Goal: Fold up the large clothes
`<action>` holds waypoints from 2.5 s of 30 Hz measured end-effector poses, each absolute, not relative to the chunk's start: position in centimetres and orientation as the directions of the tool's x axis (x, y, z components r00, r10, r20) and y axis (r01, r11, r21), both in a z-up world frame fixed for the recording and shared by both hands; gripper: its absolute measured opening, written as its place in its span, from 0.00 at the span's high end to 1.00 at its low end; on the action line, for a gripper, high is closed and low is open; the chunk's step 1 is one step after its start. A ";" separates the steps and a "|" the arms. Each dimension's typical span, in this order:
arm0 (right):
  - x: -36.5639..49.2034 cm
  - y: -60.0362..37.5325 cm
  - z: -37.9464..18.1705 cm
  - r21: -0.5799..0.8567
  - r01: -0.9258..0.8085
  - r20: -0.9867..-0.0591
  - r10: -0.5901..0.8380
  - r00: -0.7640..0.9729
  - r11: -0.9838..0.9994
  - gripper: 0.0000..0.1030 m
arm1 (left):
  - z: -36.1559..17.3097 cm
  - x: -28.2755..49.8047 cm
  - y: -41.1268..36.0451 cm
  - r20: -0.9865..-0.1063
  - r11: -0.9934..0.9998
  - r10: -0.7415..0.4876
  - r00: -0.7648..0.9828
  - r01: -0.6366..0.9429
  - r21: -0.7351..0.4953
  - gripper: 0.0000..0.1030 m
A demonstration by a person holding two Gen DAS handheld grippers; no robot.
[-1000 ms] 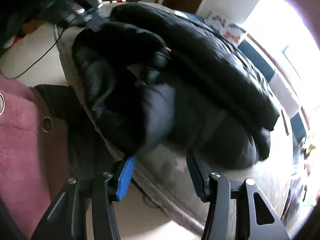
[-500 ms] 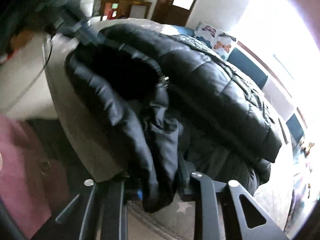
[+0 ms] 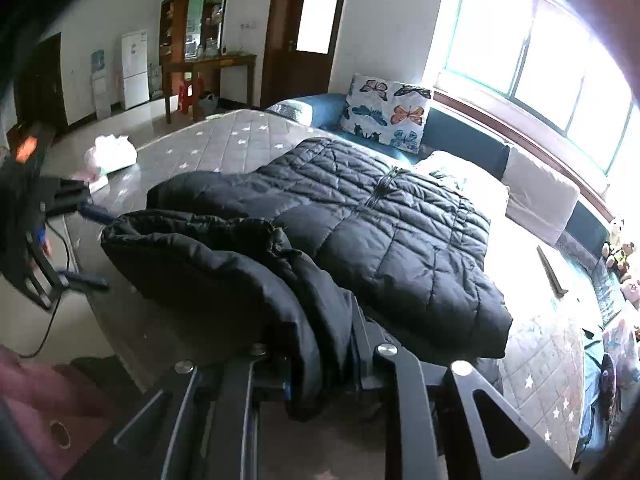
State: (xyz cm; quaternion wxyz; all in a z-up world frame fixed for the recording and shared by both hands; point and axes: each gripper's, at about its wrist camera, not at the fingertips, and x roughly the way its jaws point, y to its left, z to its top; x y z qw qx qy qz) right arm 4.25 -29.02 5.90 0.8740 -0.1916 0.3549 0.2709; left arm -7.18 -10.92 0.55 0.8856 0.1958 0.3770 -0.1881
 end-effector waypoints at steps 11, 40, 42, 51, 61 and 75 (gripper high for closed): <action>4.6 -29.6 6.3 -0.143 -0.594 -0.710 0.335 0.619 0.792 0.79 | -3.5 -5.6 -12.6 -0.582 0.737 -0.009 0.813 0.399 0.546 0.31; -6.4 -29.3 11.0 -0.054 -0.661 -0.626 0.490 0.606 0.748 0.83 | 1.1 -19.2 -8.6 -0.526 0.838 -0.085 0.846 0.346 0.423 0.61; -5.0 -28.9 11.3 -0.049 -0.663 -0.626 0.494 0.603 0.747 0.83 | 1.5 -18.3 -8.6 -0.515 0.843 -0.079 0.853 0.333 0.422 0.60; 4.3 -27.4 14.4 -0.055 -0.662 -0.613 0.498 0.614 0.748 0.83 | 6.5 -9.0 -7.3 -0.484 0.887 -0.080 0.872 0.284 0.365 0.61; 19.8 -24.4 13.1 -0.011 -0.598 -0.672 0.437 0.598 0.802 0.83 | 6.7 9.9 -4.9 -0.586 0.928 -0.052 0.809 0.256 0.270 0.61; 34.8 -23.6 1.5 0.161 -0.426 -0.811 0.365 0.457 0.890 0.82 | -2.6 28.2 -2.5 -0.797 0.957 -0.050 0.602 0.257 0.134 0.52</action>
